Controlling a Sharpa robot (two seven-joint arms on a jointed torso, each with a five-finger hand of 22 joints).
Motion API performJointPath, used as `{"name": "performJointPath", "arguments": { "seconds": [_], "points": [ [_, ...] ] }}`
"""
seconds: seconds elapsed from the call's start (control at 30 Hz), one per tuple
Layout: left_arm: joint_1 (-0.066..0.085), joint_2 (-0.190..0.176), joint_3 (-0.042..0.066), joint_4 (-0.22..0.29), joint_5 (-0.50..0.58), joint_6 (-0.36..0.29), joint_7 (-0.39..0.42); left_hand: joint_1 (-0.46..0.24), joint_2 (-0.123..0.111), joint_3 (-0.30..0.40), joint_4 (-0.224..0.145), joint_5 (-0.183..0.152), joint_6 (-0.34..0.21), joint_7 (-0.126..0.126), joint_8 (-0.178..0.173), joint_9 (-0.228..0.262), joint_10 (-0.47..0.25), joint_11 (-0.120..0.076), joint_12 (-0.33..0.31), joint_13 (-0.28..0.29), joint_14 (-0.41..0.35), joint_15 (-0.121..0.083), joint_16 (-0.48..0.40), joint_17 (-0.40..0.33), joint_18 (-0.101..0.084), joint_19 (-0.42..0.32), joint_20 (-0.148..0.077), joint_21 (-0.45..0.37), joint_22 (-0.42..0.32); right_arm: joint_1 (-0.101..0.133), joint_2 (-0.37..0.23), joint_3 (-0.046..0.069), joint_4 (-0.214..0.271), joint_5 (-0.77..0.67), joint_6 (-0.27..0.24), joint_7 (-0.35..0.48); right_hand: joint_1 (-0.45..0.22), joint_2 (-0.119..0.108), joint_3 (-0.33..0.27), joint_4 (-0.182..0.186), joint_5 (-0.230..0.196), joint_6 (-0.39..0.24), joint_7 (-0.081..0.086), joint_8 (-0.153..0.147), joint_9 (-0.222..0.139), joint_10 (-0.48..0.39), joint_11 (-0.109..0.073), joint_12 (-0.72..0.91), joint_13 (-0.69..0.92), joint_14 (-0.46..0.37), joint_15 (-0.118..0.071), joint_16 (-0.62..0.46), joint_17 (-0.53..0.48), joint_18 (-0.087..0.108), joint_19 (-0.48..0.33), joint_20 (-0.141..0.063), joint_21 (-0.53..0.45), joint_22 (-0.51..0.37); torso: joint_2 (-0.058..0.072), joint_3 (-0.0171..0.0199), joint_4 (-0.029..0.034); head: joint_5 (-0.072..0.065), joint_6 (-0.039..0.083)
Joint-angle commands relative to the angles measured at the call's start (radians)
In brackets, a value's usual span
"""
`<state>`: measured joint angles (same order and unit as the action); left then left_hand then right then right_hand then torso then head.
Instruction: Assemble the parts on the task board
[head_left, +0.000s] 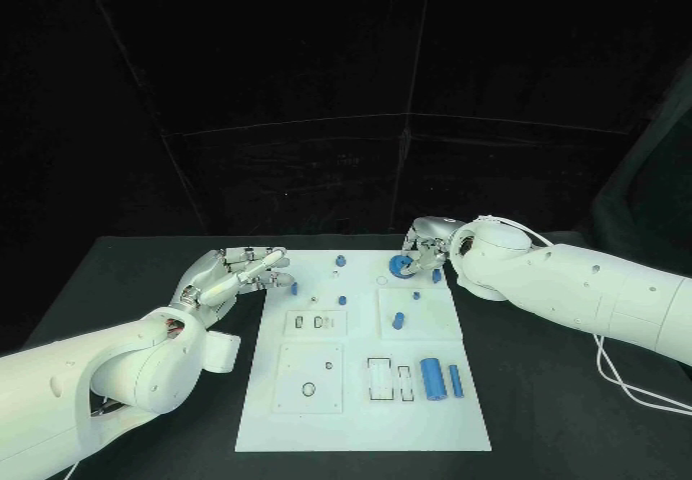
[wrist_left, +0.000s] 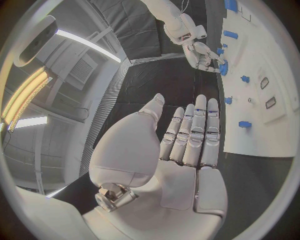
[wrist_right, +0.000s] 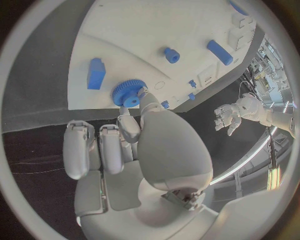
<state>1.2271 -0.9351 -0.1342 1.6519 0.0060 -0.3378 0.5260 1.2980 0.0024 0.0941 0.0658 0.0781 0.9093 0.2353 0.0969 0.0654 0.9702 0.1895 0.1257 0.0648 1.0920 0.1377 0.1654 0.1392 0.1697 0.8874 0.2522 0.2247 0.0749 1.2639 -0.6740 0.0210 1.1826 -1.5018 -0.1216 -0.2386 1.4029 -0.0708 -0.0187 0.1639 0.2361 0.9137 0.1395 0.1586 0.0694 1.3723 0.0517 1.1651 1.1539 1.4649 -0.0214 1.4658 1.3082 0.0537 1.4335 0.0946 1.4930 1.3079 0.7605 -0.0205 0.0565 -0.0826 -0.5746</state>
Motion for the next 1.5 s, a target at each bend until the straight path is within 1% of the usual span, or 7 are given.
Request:
{"name": "performJointPath", "arguments": {
  "seconds": [0.03,0.33,0.67,0.87,1.13,1.33,1.5],
  "points": [
    [0.001,0.001,0.001,0.0,-0.001,0.013,0.002,-0.002,0.01,0.003,-0.006,-0.002,-0.004,0.006,-0.006,0.0,-0.004,-0.001,-0.003,-0.001,0.006,0.0,-0.004,0.001,0.015,0.009,-0.001,-0.006,-0.001,0.002,0.006,0.0,-0.006,-0.05,0.038,-0.007,0.007,-0.003,-0.001,-0.007,-0.005,0.004,0.003,0.0,-0.002,0.005,0.001,0.004,0.002,0.062,0.002,0.005,0.014,-0.011,0.007,-0.003,0.006,0.07,0.001,0.0001,0.0002,0.0,-0.002],
    [0.001,0.001,0.001,-0.001,-0.001,0.014,-0.001,-0.001,0.012,0.003,-0.008,-0.002,-0.004,0.006,-0.007,0.0,-0.003,-0.001,-0.003,-0.001,0.007,-0.001,-0.005,0.002,0.015,0.009,-0.001,-0.007,-0.001,0.001,0.022,0.0,-0.02,-0.058,0.074,-0.01,0.008,-0.003,0.0,-0.009,-0.009,0.002,0.003,-0.001,-0.002,0.004,0.002,0.008,0.007,0.063,0.003,0.007,0.019,-0.012,0.008,-0.002,0.007,0.072,0.0,0.0,0.0006,0.0,-0.006],
    [0.001,-0.002,0.001,0.002,-0.001,0.013,-0.002,-0.001,0.012,0.003,-0.008,-0.002,-0.004,0.006,-0.007,0.0,-0.003,-0.001,-0.003,-0.001,0.007,-0.001,-0.005,0.002,0.015,0.009,-0.001,-0.007,-0.001,0.001,0.023,-0.001,-0.022,-0.06,0.096,-0.022,0.03,0.035,0.05,-0.029,-0.007,0.053,-0.004,0.017,0.002,0.016,-0.005,0.042,0.048,0.062,-0.002,0.009,0.023,-0.012,0.01,-0.004,0.009,0.078,-0.001,-0.0007,-0.0007,0.001,-0.006],
    [0.001,-0.004,0.001,0.004,-0.001,0.012,-0.002,0.0,0.013,0.004,-0.009,-0.002,-0.004,0.006,-0.007,0.0,-0.003,-0.001,-0.004,-0.001,0.007,-0.001,-0.006,0.002,0.015,0.01,-0.001,-0.007,-0.002,0.001,0.017,-0.001,0.009,-0.089,-0.004,-0.023,0.029,0.054,0.089,-0.033,0.015,0.102,-0.018,0.03,0.006,0.037,-0.017,0.078,0.087,0.062,-0.011,0.011,0.027,-0.016,0.022,-0.012,0.016,0.096,-0.001,-0.0002,-0.0012,0.001,-0.004],
    [0.001,-0.007,0.001,0.007,-0.001,0.012,-0.002,0.001,0.014,0.004,-0.01,-0.002,-0.004,0.007,-0.007,0.0,-0.003,-0.001,-0.004,-0.001,0.007,-0.001,-0.006,0.002,0.015,0.01,-0.001,-0.008,-0.002,0.001,0.001,0.0,0.095,-0.102,-0.179,-0.008,0.004,0.046,0.133,-0.026,0.068,0.118,-0.023,0.022,0.002,0.051,-0.022,0.099,0.114,0.064,-0.016,0.014,0.037,-0.02,0.035,-0.018,0.024,0.116,-0.001,-0.0012,-0.0001,0.004,-0.001],
    [0.001,-0.007,0.001,0.008,-0.001,0.013,-0.002,0.002,0.014,0.005,-0.011,-0.002,-0.004,0.007,-0.007,0.0,-0.003,-0.001,-0.004,-0.001,0.007,-0.001,-0.006,0.002,0.015,0.01,-0.001,-0.008,-0.002,0.001,0.011,0.0,0.15,-0.108,-0.207,-0.013,-0.007,0.041,0.145,-0.021,0.071,0.121,-0.023,0.018,0.001,0.051,-0.022,0.098,0.115,0.064,-0.017,0.014,0.038,-0.021,0.037,-0.019,0.025,0.118,0.0,-0.0008,0.0013,0.009,0.001],
    [0.002,-0.007,0.001,0.008,-0.001,0.013,-0.003,0.002,0.015,0.005,-0.012,-0.002,-0.004,0.007,-0.008,0.0,-0.003,-0.001,-0.004,-0.001,0.008,-0.001,-0.007,0.002,0.015,0.01,-0.001,-0.008,-0.002,0.001,0.044,0.0,0.166,-0.118,-0.204,-0.022,-0.009,0.039,0.148,-0.021,0.071,0.121,-0.023,0.017,0.0,0.05,-0.022,0.097,0.115,0.064,-0.017,0.014,0.037,-0.021,0.037,-0.019,0.025,0.119,0.0,-0.0006,0.002,0.011,-0.003]
  ]
}}
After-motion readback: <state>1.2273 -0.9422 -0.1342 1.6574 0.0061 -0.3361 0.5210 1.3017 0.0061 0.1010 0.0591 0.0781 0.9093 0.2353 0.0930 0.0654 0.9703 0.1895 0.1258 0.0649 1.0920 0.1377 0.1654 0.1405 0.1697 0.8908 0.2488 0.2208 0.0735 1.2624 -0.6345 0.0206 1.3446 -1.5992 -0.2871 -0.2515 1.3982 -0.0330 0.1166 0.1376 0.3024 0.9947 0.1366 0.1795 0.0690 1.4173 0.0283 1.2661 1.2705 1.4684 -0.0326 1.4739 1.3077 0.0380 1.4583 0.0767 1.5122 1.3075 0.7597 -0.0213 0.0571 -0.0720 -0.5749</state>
